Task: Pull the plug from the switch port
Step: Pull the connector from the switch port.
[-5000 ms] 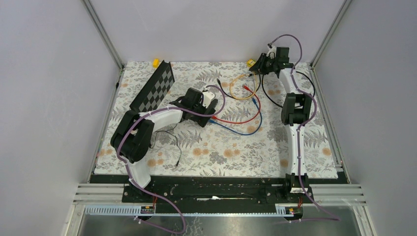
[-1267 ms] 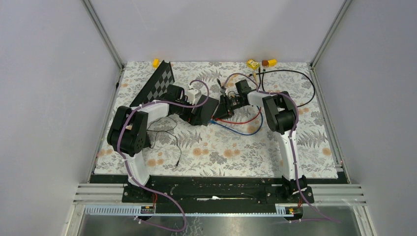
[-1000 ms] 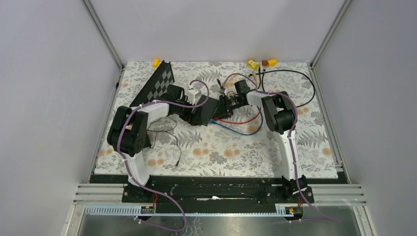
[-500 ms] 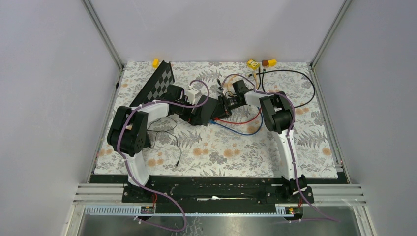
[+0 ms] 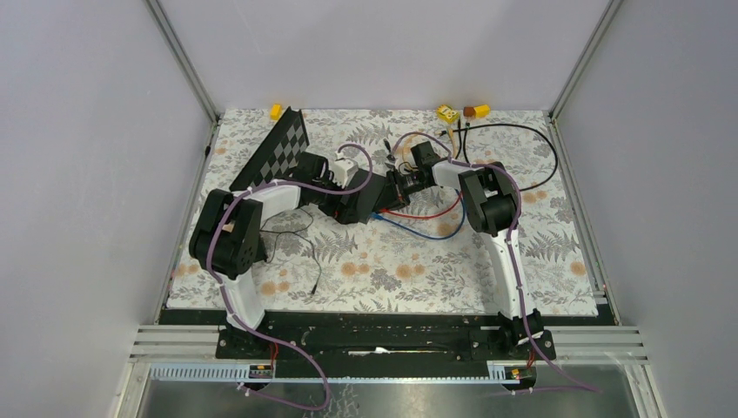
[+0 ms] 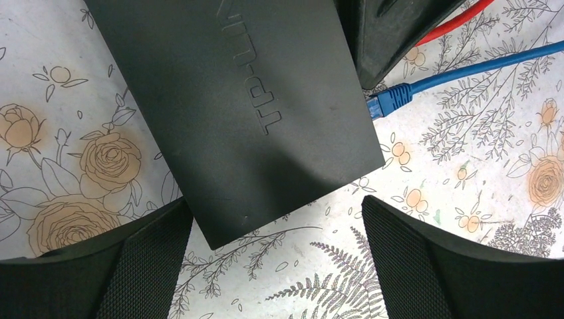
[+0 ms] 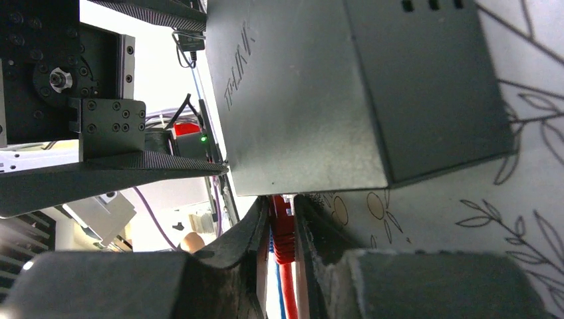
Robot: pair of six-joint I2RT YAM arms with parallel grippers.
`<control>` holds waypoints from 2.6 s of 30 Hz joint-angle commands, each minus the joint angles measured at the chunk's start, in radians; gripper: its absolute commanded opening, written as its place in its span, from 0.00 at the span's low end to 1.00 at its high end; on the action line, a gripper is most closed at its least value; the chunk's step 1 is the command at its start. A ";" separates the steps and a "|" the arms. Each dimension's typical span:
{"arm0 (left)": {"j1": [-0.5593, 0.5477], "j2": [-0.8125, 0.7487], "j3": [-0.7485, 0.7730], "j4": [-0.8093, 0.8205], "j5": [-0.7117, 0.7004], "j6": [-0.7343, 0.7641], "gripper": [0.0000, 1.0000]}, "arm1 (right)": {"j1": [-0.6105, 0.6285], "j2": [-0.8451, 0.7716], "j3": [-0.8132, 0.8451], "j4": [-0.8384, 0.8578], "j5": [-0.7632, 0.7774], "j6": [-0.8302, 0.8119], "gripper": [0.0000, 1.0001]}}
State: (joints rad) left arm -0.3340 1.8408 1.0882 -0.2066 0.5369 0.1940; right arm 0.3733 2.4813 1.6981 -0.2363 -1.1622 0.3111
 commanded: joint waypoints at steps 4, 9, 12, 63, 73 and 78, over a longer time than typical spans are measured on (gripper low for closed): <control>-0.030 -0.072 -0.050 0.061 -0.014 0.001 0.99 | 0.033 0.075 0.003 -0.012 0.173 -0.039 0.15; -0.031 -0.127 -0.075 0.121 -0.050 -0.001 0.99 | 0.032 0.076 0.000 -0.014 0.162 -0.049 0.14; -0.036 -0.155 -0.077 0.148 -0.052 0.007 0.99 | 0.032 0.077 0.003 -0.013 0.144 -0.058 0.14; -0.280 0.024 0.001 0.085 -0.613 -0.010 0.77 | -0.001 0.072 0.023 -0.118 0.073 -0.214 0.00; -0.280 0.022 -0.003 0.085 -0.625 -0.008 0.75 | -0.011 0.069 -0.008 -0.069 0.055 -0.157 0.00; -0.280 0.021 -0.005 0.084 -0.626 -0.010 0.75 | -0.011 -0.006 -0.168 0.204 0.078 0.033 0.00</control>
State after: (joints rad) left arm -0.6250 1.8301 1.0866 -0.0834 -0.0643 0.2096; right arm 0.3656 2.4638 1.6615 -0.1654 -1.1767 0.2401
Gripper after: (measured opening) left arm 0.757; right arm 0.218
